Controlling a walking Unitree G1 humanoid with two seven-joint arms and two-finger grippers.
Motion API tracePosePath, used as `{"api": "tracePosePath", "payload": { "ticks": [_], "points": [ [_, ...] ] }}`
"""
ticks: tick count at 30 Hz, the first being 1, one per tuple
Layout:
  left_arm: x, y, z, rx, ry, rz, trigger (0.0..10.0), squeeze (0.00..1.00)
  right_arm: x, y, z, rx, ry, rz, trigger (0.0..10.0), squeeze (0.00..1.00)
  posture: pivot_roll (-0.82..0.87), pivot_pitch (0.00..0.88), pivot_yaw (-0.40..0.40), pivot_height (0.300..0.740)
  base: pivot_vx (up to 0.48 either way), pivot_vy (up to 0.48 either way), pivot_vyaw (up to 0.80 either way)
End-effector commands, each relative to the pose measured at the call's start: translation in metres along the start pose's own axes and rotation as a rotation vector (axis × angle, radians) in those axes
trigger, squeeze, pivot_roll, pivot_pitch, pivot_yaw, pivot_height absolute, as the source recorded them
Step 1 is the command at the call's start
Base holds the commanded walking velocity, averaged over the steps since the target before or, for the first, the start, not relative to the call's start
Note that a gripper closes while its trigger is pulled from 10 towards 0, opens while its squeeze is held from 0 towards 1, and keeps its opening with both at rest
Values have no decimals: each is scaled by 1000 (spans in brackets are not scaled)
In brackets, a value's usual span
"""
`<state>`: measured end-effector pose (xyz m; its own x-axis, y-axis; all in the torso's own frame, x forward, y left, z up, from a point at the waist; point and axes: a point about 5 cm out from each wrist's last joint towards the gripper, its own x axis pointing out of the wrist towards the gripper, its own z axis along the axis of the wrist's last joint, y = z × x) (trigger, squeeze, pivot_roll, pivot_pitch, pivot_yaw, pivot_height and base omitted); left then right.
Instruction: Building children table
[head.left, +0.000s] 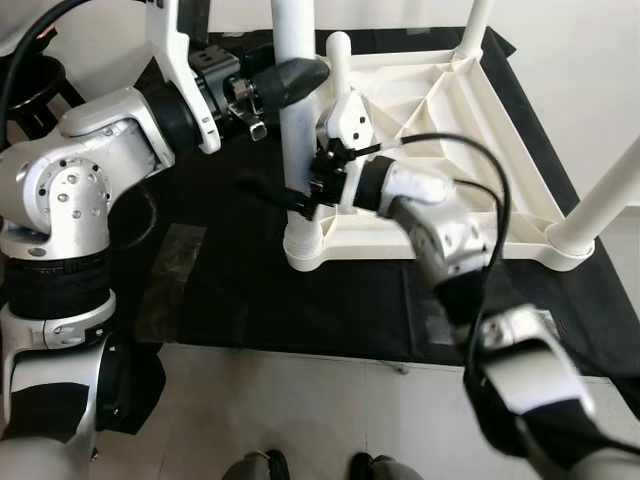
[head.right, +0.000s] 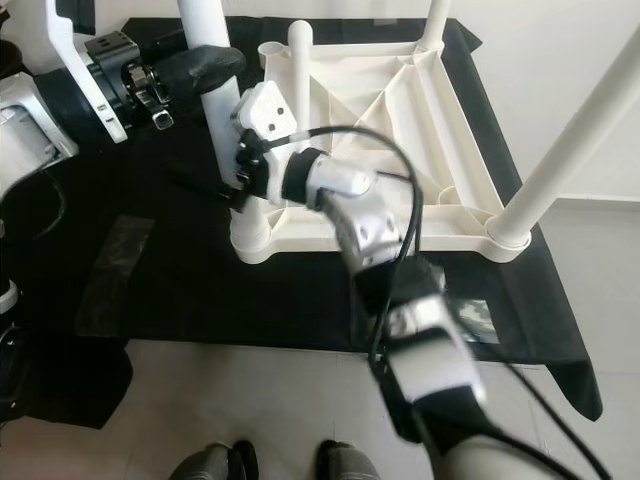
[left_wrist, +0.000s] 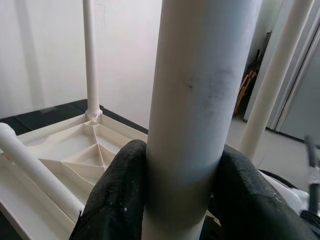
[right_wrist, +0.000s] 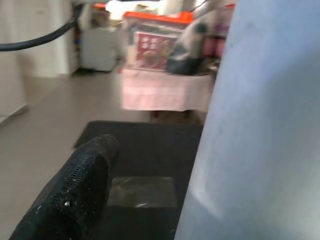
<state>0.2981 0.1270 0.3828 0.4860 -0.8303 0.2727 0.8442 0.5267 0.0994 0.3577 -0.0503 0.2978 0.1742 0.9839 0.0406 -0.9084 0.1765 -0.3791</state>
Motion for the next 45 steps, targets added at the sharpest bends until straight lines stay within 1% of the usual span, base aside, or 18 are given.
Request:
{"api": "tracePosePath", "payload": {
  "ticks": [1, 7, 8, 13, 14, 22, 23, 24, 25, 31, 32, 33, 35, 36, 37, 38, 40, 45],
  "points": [
    [4, -11, -10, -53, 36, -97, 0, 0, 11, 9, 0, 11, -12, 128, 10000, 0, -97, 204, 11, 740, 0, 0, 0],
    [3, -15, -10, -57, 41, -121, 0, 0, 15, 7, 0, 35, -16, 177, 10000, 0, -92, 207, 9, 740, 0, 0, 0],
    [2, -15, -10, -56, 41, -124, 0, 0, 15, 5, 1, 47, -28, 195, 1647, 0, -88, 208, 7, 740, 0, 0, 0],
    [2, -16, -10, -56, 41, -126, 0, 0, 16, 3, 1, 56, -39, 208, 1647, 0, -88, 208, 7, 740, 0, 0, 0],
    [1, -16, -9, -49, 40, -126, 0, 0, 15, 2, 1, 71, -48, 239, 0, 0, -80, 212, -2, 740, 0, 0, 0],
    [-1, -19, -7, -5, 27, -138, 0, 0, 11, -1, -2, 92, -54, 298, 0, 0, -81, 205, 2, 740, 0, 0, 0],
    [-1, -20, -6, 2, 21, -136, 7294, 1000, 12, 0, -3, 90, -55, 301, 0, 0, -85, 200, 1, 740, 0, 0, 0],
    [-1, -20, -6, 2, 21, -136, 7294, 1000, 12, 0, -3, 90, -55, 301, 0, 0, -85, 200, 1, 740, 0, 0, 0],
    [-1, -20, -5, 23, 12, -122, 10000, 1000, 14, 1, -5, 75, -42, 289, 0, 0, -88, 197, 0, 740, 0, 0, 0],
    [1, -14, -3, -5, -7, -49, 10000, 1000, 22, 2, -17, 39, 39, 123, 0, 0, -99, 189, -14, 740, 0, 0, 0],
    [1, -14, -2, -12, -9, -56, 10000, 0, 26, 13, -24, 50, 65, 115, 0, 0, -96, 189, -18, 740, 0, 0, 0],
    [0, -13, -2, -17, -10, -55, 10000, 0, 30, 24, -30, 92, 76, 92, 0, 0, -85, 183, -26, 740, 0, 0, 0],
    [0, -13, -2, -17, -10, -55, 10000, 0, 30, 24, -30, 92, 76, 92, 0, 0, -85, 183, -26, 740, 0, 0, 0],
    [-1, -13, -2, -19, -6, -51, 10000, 0, 40, 32, -52, 188, 147, -188, 0, 0, -83, 181, -32, 740, 0, 0, 0],
    [-1, -13, -2, -19, -6, -51, 10000, 0, 40, 32, -52, 188, 147, -188, 0, 0, -83, 181, -32, 740, 0, 0, 0],
    [-1, -12, -2, -25, -1, -54, 10000, 0, 46, 64, -79, 263, 192, -398, 0, 0, -86, 180, -20, 740, 0, 0, 0],
    [-2, -12, -3, -31, 7, -61, 10000, 0, 50, 94, -95, 312, 221, -624, 0, 0, -87, 175, -13, 740, 0, 0, 0],
    [-2, -12, -4, -34, 9, -65, 10000, 0, 54, 95, -92, 303, 197, -631, 0, 0, -96, 163, -2, 740, 0, 0, 0]
  ]
}}
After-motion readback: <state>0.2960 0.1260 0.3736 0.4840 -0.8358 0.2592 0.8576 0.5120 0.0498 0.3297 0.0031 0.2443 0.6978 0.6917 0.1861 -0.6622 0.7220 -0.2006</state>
